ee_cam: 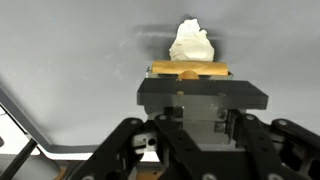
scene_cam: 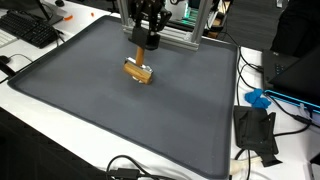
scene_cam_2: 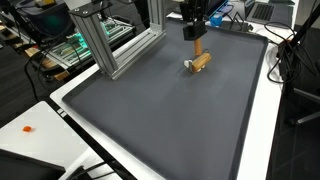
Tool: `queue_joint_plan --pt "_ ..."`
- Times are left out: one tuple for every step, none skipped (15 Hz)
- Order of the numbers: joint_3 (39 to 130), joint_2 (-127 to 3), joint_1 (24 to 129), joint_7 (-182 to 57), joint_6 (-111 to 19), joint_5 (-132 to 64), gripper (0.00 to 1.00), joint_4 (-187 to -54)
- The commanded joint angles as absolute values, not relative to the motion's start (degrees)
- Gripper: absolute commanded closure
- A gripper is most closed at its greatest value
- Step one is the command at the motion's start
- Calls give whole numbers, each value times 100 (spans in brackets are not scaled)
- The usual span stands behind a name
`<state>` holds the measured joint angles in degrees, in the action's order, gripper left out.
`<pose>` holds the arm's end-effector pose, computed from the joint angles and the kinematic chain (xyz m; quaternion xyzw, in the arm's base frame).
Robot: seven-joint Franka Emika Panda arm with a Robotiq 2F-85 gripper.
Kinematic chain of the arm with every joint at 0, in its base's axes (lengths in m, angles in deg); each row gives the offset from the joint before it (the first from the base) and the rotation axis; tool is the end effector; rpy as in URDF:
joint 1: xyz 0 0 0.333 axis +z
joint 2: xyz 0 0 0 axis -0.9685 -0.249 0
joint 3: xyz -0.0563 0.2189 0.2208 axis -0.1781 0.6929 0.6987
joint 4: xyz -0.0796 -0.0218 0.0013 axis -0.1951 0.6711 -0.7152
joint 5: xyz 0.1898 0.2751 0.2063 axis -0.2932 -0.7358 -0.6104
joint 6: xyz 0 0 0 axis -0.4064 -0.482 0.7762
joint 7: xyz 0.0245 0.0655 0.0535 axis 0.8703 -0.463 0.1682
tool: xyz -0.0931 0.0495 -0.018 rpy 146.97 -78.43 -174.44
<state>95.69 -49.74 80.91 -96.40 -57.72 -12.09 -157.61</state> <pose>0.5340 0.1222 0.3507 0.9832 -0.0563 0.1571 0.0736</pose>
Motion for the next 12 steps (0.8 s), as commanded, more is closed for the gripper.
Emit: queue_joint_plan --pt "9497 -5008 8210 -9435 -5526 -1430 77 -15826" --pt "9507 -4989 8214 -9376 -5454 -1496 77 -15820" --pt "9514 -4973 8218 -9314 -5389 -1544 77 -15814" --pt "9530 -4955 8225 -9226 -5283 -1654 77 -15803" --pt "9539 -4944 8233 -9159 -5203 -1736 77 -15791" --pt "9545 -4937 8239 -9073 -5111 -1823 77 -15775" --pt "9549 -4930 8247 -8983 -5018 -1901 77 -15762" --pt "9545 -4928 8255 -8945 -4939 -1934 77 -15750" --pt "9542 -4931 8261 -8898 -4856 -1968 77 -15741" --pt "9540 -4934 8268 -8859 -4802 -1993 77 -15736" --pt "9537 -4939 8276 -8846 -4738 -2003 77 -15729" --pt "9536 -4940 8282 -8824 -4703 -2015 77 -15734"
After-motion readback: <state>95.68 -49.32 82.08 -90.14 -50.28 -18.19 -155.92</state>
